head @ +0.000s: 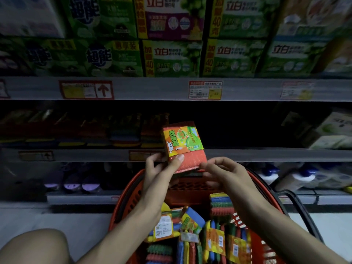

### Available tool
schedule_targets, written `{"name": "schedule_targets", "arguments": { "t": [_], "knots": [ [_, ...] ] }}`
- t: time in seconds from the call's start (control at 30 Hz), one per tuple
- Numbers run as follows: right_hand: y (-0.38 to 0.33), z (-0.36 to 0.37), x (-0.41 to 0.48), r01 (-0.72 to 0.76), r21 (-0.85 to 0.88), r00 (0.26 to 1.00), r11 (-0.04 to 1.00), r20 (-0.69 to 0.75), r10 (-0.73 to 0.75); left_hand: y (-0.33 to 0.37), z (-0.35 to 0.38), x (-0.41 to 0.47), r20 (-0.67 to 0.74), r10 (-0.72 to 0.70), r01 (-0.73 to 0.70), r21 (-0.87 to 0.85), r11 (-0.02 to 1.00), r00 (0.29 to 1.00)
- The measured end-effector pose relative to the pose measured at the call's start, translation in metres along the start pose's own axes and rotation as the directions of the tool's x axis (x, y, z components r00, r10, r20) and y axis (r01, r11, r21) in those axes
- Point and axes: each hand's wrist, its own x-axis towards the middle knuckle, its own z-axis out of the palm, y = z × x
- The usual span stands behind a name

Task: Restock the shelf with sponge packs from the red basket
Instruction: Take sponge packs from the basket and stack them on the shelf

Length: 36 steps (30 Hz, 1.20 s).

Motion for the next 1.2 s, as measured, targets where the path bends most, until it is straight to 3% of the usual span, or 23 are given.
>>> {"name": "schedule_targets", "arguments": {
  "t": [0.2, 0.43, 0.63, 0.7, 0.77, 0.83, 0.9, 1.07, 1.2],
  "knots": [
    [0.000, 0.002, 0.000, 0.037, -0.062, 0.999, 0.997, -0.029, -0.039, 0.000, 0.005, 0.003, -0.003, -0.014, 0.014, 0.022, 1.000, 1.000],
    [0.000, 0.000, 0.004, -0.040, -0.115, 0.999, 0.993, 0.012, 0.041, -0.002, 0.008, 0.006, 0.038, 0.041, -0.048, 0.180, 0.983, 0.998],
    [-0.008, -0.014, -0.001, -0.084, 0.055, 0.992, 0.995, -0.090, 0.089, -0.001, 0.000, 0.012, 0.130, 0.146, -0.179, 0.305, 0.935, 0.981],
    [-0.012, -0.022, -0.002, -0.078, 0.074, 0.987, 0.994, -0.137, 0.088, -0.003, -0.006, 0.020, 0.121, 0.283, -0.304, 0.514, 0.802, 0.951],
    [-0.017, -0.030, 0.000, -0.087, 0.094, 0.980, 0.992, -0.172, 0.102, -0.008, -0.006, 0.031, 0.208, 0.479, -0.436, 0.788, 0.434, 0.853],
    [-0.020, -0.036, 0.003, -0.110, 0.123, 0.972, 0.986, -0.196, 0.133, -0.017, -0.002, 0.041, 0.355, 0.538, -0.450, 0.892, 0.051, 0.765],
    [-0.022, -0.038, 0.004, -0.137, 0.178, 0.966, 0.974, -0.195, 0.172, -0.029, 0.003, 0.050, 0.418, 0.509, -0.411, 0.902, -0.133, 0.753],
    [-0.021, -0.038, 0.004, -0.182, 0.210, 0.962, 0.961, -0.166, 0.218, -0.046, 0.002, 0.068, 0.336, 0.450, -0.251, 0.938, -0.240, 0.827],
    [-0.021, -0.039, 0.006, -0.201, 0.192, 0.958, 0.961, -0.167, 0.234, -0.046, 0.001, 0.079, 0.310, 0.499, -0.197, 0.943, -0.267, 0.809]
  ]
}}
